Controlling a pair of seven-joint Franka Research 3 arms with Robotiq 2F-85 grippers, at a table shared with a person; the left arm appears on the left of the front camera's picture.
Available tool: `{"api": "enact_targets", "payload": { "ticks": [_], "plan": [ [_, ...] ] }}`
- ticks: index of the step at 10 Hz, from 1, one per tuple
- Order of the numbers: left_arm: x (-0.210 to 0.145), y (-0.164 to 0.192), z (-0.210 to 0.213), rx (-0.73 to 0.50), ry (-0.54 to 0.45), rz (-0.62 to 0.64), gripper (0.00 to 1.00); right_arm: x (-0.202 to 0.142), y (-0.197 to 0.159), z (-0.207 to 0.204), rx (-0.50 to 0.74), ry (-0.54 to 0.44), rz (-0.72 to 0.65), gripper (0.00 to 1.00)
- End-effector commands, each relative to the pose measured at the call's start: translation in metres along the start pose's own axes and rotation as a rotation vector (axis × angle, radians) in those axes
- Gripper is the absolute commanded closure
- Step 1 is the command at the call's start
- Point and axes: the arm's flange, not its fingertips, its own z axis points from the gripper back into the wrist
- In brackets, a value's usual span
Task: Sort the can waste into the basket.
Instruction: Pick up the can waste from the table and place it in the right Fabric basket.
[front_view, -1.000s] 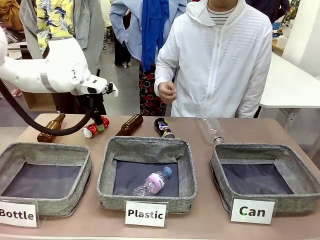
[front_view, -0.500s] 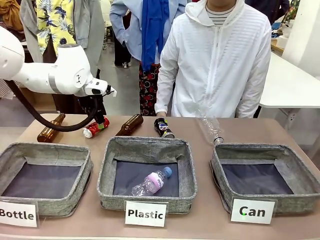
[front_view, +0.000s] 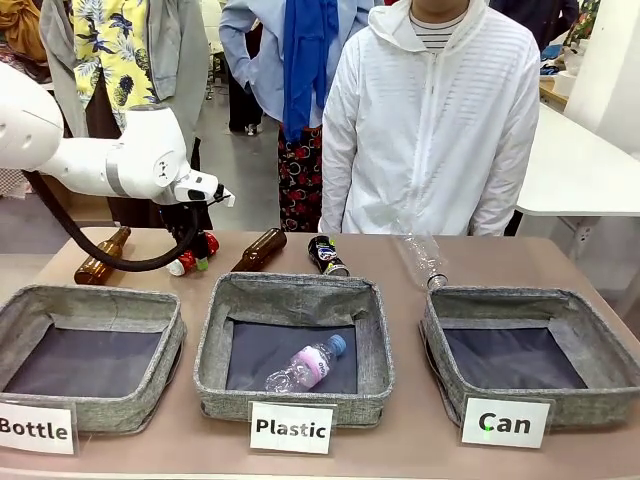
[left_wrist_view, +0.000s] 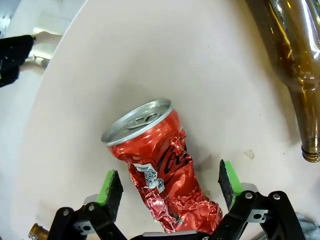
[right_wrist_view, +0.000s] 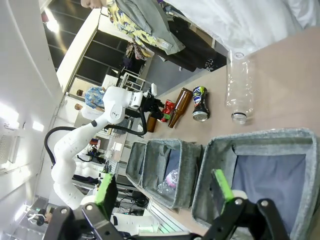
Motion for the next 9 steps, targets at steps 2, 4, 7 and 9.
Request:
{"api": "enact_targets", "payload": {
  "ticks": [2,4,7,9],
  "plan": [
    [0.004,0.004,0.004,0.015,0.025,0.027,0.60,0.003,0.000,-0.001,0.024,-0.021,0.028,0.00],
    [0.005,0.004,0.005,0.024,0.030,0.028,0.64,0.003,0.000,-0.001,0.024,-0.021,0.028,0.00],
    [0.001,0.003,0.007,0.019,0.025,0.027,1.00,0.003,0.000,-0.001,0.024,-0.021,0.028,0.00],
    [-0.007,0.001,0.015,0.000,0.012,0.000,1.00,0.003,0.000,-0.001,0.024,-0.021,0.028,0.00]
  ]
}}
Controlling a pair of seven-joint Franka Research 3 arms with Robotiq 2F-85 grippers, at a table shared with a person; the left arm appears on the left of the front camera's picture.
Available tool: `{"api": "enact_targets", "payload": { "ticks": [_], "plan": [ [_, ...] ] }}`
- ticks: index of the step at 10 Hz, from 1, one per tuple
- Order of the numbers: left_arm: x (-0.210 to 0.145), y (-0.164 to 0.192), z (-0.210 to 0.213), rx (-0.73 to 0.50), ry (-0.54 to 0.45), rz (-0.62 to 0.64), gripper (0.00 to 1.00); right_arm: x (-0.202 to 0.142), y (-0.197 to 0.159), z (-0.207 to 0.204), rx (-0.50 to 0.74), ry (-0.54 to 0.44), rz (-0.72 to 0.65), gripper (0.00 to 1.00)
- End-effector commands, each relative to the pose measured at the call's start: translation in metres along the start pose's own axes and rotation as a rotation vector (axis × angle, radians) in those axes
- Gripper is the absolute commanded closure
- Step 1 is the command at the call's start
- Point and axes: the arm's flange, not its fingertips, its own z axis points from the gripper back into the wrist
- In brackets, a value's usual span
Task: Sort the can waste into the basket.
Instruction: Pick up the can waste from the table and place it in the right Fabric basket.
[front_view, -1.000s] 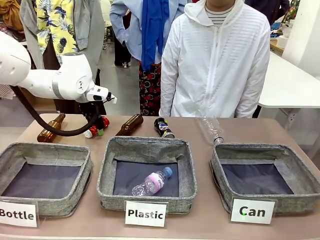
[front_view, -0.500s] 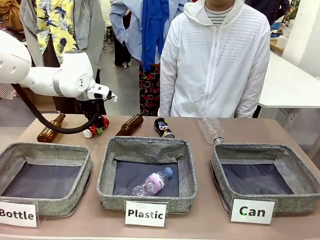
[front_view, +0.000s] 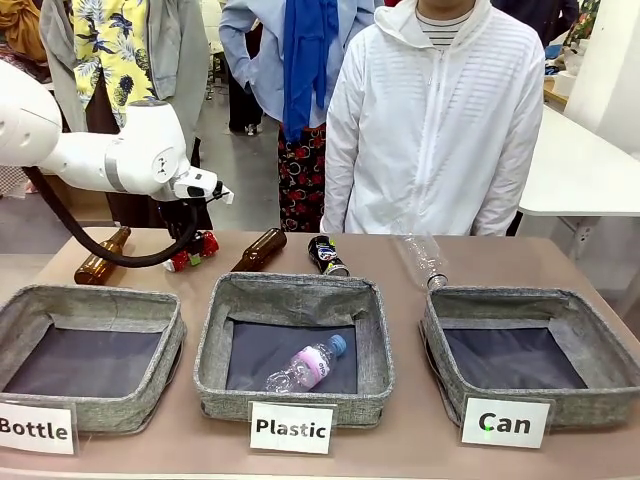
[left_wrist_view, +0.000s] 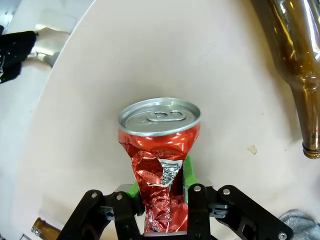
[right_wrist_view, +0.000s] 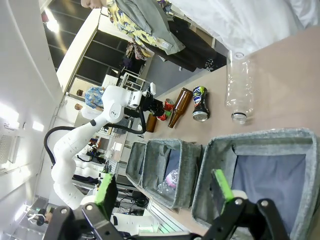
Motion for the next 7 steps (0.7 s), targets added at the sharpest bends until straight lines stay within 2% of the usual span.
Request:
{"api": "enact_targets", "payload": {
  "ticks": [1,3,4,6,7],
  "plan": [
    [-0.018,-0.006,0.024,-0.049,-0.009,-0.069,1.00,0.003,0.000,-0.001,0.024,-0.021,0.027,0.00],
    [-0.074,-0.026,0.099,-0.092,-0.099,-0.272,1.00,0.003,0.000,-0.001,0.024,-0.021,0.027,0.00],
    [-0.107,-0.038,0.137,-0.063,-0.118,-0.344,1.00,0.003,0.000,-0.001,0.024,-0.021,0.027,0.00],
    [-0.169,-0.053,0.185,-0.027,-0.165,-0.463,1.00,0.003,0.000,-0.001,0.024,-0.021,0.027,0.00],
    [-0.204,-0.065,0.198,-0.017,-0.151,-0.562,1.00,0.003,0.000,-0.001,0.024,-0.021,0.027,0.00]
  ]
}}
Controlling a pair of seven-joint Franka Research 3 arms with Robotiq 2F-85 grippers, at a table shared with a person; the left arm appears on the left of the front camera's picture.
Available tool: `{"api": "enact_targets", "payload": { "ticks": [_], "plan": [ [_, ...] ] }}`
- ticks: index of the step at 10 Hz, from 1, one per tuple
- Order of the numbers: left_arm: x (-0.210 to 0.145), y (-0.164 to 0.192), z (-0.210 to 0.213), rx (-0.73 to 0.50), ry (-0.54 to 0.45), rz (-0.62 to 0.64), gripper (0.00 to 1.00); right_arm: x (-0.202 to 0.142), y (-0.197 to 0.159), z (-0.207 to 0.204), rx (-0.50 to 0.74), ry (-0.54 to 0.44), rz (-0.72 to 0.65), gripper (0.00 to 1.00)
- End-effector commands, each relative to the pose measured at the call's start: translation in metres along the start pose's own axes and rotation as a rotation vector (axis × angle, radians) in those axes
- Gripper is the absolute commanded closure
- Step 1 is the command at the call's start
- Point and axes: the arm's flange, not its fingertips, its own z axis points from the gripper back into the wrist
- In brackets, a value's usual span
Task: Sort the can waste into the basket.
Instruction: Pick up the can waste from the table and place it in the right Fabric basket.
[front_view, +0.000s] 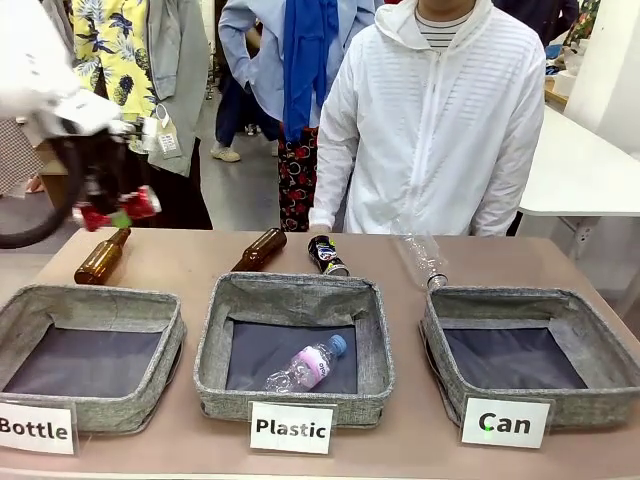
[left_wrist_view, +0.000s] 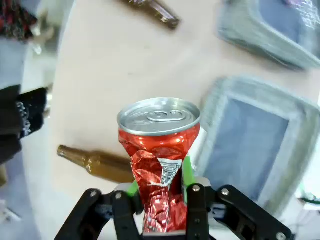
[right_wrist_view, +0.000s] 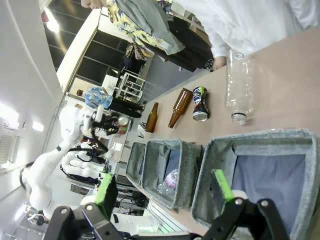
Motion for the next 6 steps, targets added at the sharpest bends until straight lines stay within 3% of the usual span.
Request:
{"api": "enact_targets", "payload": {
  "ticks": [1,2,4,5,6],
  "plan": [
    [-0.050,-0.057,0.011,0.031,0.004,-0.199,1.00,0.002,0.000,-0.002,0.024,-0.021,0.027,0.00],
    [-0.077,-0.088,0.018,0.055,-0.008,-0.358,1.00,0.002,0.000,-0.002,0.024,-0.021,0.027,0.00],
    [-0.126,-0.133,0.022,0.159,-0.157,-0.463,1.00,0.002,0.000,-0.002,0.024,-0.021,0.027,0.00],
    [-0.083,-0.088,0.024,0.041,-0.020,-0.336,1.00,0.002,0.000,-0.002,0.024,-0.021,0.027,0.00],
    [-0.083,-0.088,0.024,0.041,-0.020,-0.336,1.00,0.002,0.000,-0.002,0.024,-0.021,0.027,0.00]
  ]
}}
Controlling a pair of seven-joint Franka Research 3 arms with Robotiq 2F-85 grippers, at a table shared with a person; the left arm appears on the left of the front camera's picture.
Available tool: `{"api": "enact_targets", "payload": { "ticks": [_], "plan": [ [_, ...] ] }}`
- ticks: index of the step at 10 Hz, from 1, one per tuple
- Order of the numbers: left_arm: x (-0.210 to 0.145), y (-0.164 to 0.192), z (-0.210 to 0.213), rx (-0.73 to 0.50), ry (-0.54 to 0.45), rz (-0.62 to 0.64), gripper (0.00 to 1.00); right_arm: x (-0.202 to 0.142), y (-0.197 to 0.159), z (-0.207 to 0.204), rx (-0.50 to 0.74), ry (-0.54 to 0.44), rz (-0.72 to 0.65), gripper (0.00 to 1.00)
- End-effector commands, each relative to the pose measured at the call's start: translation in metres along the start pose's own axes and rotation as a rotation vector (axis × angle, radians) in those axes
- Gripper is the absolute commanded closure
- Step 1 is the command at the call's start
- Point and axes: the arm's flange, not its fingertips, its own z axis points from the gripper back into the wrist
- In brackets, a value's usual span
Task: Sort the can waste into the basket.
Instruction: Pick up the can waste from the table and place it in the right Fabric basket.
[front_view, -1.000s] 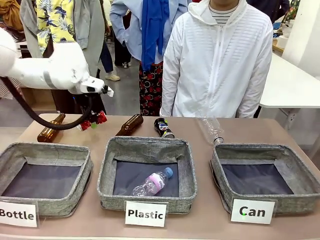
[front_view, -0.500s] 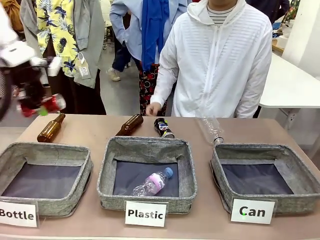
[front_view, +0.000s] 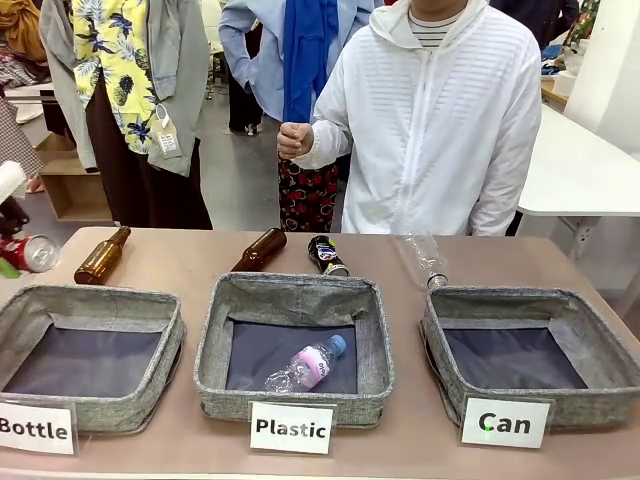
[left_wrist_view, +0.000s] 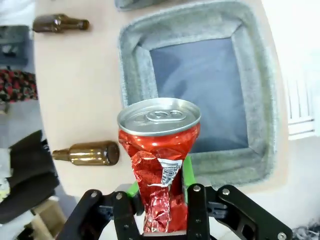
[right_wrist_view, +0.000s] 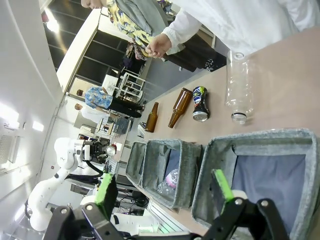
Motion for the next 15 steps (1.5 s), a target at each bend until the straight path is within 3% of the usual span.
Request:
{"api": "enact_targets", "payload": {
  "ticks": [1,2,3,4,6,7,9,11,13,15],
  "plan": [
    [0.009,0.034,-0.001,-0.051,0.030,0.063,1.00,0.002,0.000,-0.001,0.024,-0.022,0.028,0.00],
    [0.009,0.034,-0.001,-0.051,0.030,0.063,1.00,0.002,0.000,-0.001,0.024,-0.022,0.028,0.00],
    [0.006,0.015,-0.003,-0.015,0.010,0.028,0.74,0.002,0.000,-0.001,0.024,-0.022,0.028,0.00],
    [0.038,0.020,-0.018,-0.020,-0.050,-0.007,0.74,0.002,0.000,-0.001,0.024,-0.022,0.028,0.00],
    [0.074,0.018,-0.001,0.018,-0.041,-0.064,0.74,0.002,0.000,-0.001,0.024,-0.022,0.028,0.00],
    [0.052,0.009,0.017,0.060,-0.040,-0.058,0.74,0.002,0.000,-0.001,0.024,-0.022,0.028,0.00],
    [-0.038,0.001,0.042,0.087,-0.105,0.108,0.74,0.002,0.000,-0.001,0.024,-0.022,0.028,0.00],
    [-0.092,-0.040,0.048,0.136,-0.146,0.191,0.74,0.002,0.000,-0.001,0.024,-0.022,0.028,0.00],
    [-0.091,-0.057,0.046,0.166,-0.119,0.205,0.74,0.002,0.000,-0.001,0.024,-0.022,0.028,0.00],
    [-0.091,-0.059,0.042,0.173,-0.153,0.197,0.74,0.002,0.000,-0.001,0.024,-0.022,0.028,0.00]
  ]
}}
